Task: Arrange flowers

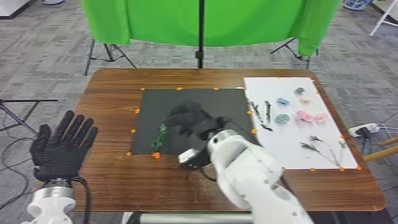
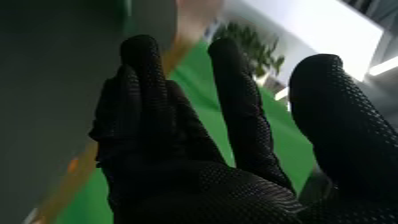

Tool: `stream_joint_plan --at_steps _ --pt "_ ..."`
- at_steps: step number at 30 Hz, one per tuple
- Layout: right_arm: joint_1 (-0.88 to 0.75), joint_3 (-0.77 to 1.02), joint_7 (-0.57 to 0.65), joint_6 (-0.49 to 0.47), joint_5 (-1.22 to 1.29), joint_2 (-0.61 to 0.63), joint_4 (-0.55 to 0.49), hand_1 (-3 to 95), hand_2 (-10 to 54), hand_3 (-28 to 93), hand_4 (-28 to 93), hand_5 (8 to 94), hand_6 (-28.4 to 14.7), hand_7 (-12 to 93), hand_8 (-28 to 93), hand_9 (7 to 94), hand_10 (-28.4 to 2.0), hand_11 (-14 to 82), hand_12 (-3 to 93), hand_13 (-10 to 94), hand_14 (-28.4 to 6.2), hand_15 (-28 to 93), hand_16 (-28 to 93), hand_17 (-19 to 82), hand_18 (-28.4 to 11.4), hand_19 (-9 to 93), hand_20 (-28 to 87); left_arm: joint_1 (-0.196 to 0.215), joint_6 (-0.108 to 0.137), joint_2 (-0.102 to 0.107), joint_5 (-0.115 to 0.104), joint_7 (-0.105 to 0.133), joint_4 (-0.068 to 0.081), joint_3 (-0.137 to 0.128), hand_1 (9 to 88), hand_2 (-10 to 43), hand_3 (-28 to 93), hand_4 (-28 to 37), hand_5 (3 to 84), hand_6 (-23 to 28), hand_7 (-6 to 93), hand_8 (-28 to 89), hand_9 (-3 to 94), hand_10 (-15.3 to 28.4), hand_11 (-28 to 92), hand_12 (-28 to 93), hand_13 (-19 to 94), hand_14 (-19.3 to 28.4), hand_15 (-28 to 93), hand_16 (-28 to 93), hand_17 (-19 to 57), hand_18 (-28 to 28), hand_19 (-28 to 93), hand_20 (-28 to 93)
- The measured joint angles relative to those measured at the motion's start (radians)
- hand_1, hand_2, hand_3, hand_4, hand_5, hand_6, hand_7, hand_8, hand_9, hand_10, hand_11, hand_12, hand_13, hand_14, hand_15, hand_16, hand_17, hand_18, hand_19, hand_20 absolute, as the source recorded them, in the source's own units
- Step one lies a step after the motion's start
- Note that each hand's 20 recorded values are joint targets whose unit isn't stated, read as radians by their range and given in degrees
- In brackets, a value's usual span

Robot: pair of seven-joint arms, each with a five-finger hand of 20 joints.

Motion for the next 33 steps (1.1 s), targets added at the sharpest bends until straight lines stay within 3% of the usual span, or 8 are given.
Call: stream_joint_plan --at_steps 4,8,11,18,28,33 --pt "-0.032 0.153 0.003 0.013 -0.076 0.088 -0.051 31.0 -3.0 84 -24 59.5 -8.3 13 -12 51.7 -22.0 13.5 12.3 51 -19.7 61 12 26 -26.5 91 30 0.020 -0.001 -0.004 0.010 0.013 -0.014 -0.012 23.0 15.6 75 -28.3 43.7 9.3 9.9 -9 36.3 15.2 17 9 27 16.1 29 -6 -6.9 13.1 32 11" --pt "-0.080 0.313 0.056 -0.024 -0.131 0.183 -0.078 30.6 -8.6 83 -26 58.2 -8.6 13 -12 51.0 -22.0 13.6 12.9 49 -19.6 62 14 26 -26.6 91 31 0.032 -0.001 -0.004 0.013 0.026 -0.022 -0.019 23.0 15.6 75 -28.3 43.6 9.3 9.9 -9 36.2 15.2 17 9 27 16.1 29 -6 -6.8 13.1 32 11" --pt "-0.144 0.424 0.110 -0.032 -0.189 0.264 -0.098 29.7 -9.4 83 -27 55.9 -8.8 13 -12 48.1 -22.6 13.8 13.2 44 -20.6 64 13 25 -26.5 90 32 0.040 -0.001 -0.004 0.015 0.034 -0.027 -0.024 23.1 15.5 75 -28.3 43.6 9.3 9.9 -9 36.2 15.2 17 9 27 16.0 29 -6 -6.8 13.1 31 11" --pt "-0.340 0.643 0.156 -0.030 -0.354 0.374 -0.102 27.9 -9.5 81 -28 55.7 -8.8 13 -12 48.5 -22.2 14.7 13.8 44 -20.4 64 12 25 -26.5 90 33 0.059 -0.001 -0.005 0.015 0.043 -0.036 -0.033 23.1 15.5 75 -28.3 43.6 9.3 9.9 -9 36.3 15.3 17 9 27 15.9 29 -6 -6.8 13.1 31 11" --pt "-0.437 0.650 0.179 -0.078 -0.404 0.369 -0.061 33.1 -9.5 82 -28 58.6 -7.7 16 -12 53.1 -20.8 19.5 15.3 48 -18.7 68 14 28 -25.9 93 35 0.058 0.000 -0.006 0.016 0.042 -0.037 -0.032 23.2 15.6 75 -28.3 43.8 9.5 9.9 -9 36.3 15.3 17 9 27 16.0 29 -6 -6.8 13.1 31 11" --pt "-0.420 0.610 0.188 -0.072 -0.449 0.364 -0.008 45.3 -9.5 81 -28 67.5 -4.7 21 -12 67.5 -17.3 24.8 17.2 60 -15.1 68 20 32 -24.8 93 37 0.057 0.002 -0.008 0.016 0.040 -0.037 -0.030 23.2 15.7 75 -28.3 43.9 9.4 9.9 -9 36.4 15.3 17 9 27 16.1 29 -6 -6.8 13.1 32 11"
